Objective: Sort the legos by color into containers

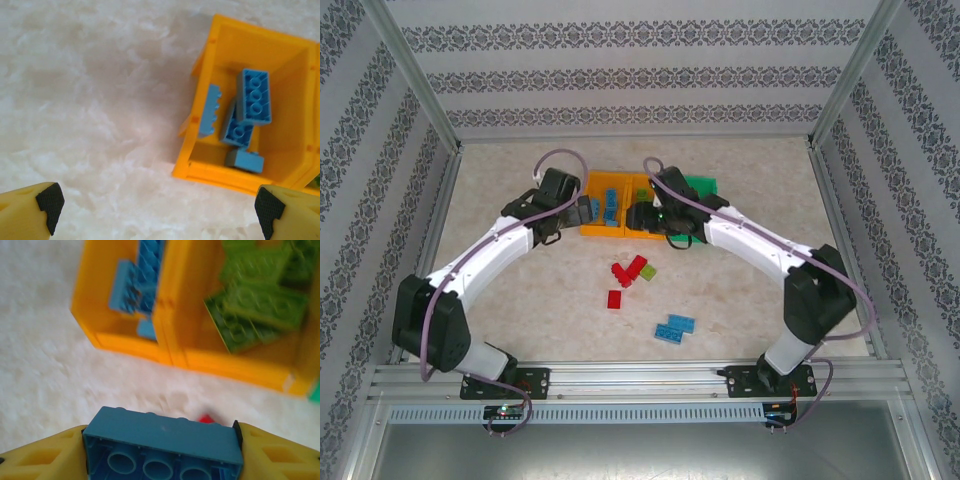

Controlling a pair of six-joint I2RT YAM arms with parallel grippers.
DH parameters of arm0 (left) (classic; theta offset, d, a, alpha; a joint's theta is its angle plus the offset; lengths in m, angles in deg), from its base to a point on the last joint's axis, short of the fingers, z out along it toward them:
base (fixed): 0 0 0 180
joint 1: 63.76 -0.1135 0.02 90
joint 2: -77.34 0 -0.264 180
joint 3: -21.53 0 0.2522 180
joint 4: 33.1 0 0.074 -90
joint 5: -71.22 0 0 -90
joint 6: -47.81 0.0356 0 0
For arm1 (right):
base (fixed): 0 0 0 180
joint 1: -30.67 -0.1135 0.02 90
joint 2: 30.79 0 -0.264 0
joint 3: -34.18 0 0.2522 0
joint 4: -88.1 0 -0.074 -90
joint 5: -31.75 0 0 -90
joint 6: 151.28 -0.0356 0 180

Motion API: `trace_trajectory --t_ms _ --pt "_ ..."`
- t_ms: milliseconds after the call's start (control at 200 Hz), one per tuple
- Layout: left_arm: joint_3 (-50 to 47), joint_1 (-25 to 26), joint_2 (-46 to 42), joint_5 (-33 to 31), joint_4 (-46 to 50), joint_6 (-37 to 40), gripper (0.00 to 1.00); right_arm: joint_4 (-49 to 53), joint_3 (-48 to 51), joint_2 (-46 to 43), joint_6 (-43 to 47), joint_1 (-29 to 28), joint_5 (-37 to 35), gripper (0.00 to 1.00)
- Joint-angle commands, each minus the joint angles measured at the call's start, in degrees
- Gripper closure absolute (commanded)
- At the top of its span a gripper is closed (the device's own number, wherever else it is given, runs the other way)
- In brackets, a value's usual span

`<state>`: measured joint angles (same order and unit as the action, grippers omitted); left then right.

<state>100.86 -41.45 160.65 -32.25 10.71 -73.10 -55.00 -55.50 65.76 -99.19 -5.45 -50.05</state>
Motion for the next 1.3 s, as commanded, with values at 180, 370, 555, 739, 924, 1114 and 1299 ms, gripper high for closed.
trace_trajectory --t_ms 180,370,555,739,924,1114,1299 --pt "-8.13 -0.75 -8.21 -0.60 1.83 -4.74 0.00 -2.52 -19.10 16.37 10.08 1.49 8.01 0.42" --pt "-12.46 -0.66 -11.65 0.67 2.83 -7.33 0.00 -1.07 -29.28 25.69 10.66 2.20 10.42 0.42" --pt "-15.67 -0.55 -14.69 0.88 4.03 -9.12 0.00 3.03 -38.11 32.92 9.47 3.28 10.95 0.41" --pt "-17.28 -0.55 -17.30 0.98 4.66 -10.30 0.00 5.38 -40.90 36.05 8.23 4.00 11.52 0.31" --pt "-16.69 2.06 -17.19 0.83 4.21 -8.91 0.00 4.20 -39.98 35.35 8.97 4.15 13.53 0.16" --pt "-16.32 9.08 -14.15 -1.89 3.10 -7.49 0.00 -0.03 -34.52 30.21 9.76 4.08 14.72 0.07" --pt "-16.72 13.17 -11.40 -1.86 1.57 -8.58 0.00 -1.95 -25.92 21.59 13.87 4.13 14.09 0.06"
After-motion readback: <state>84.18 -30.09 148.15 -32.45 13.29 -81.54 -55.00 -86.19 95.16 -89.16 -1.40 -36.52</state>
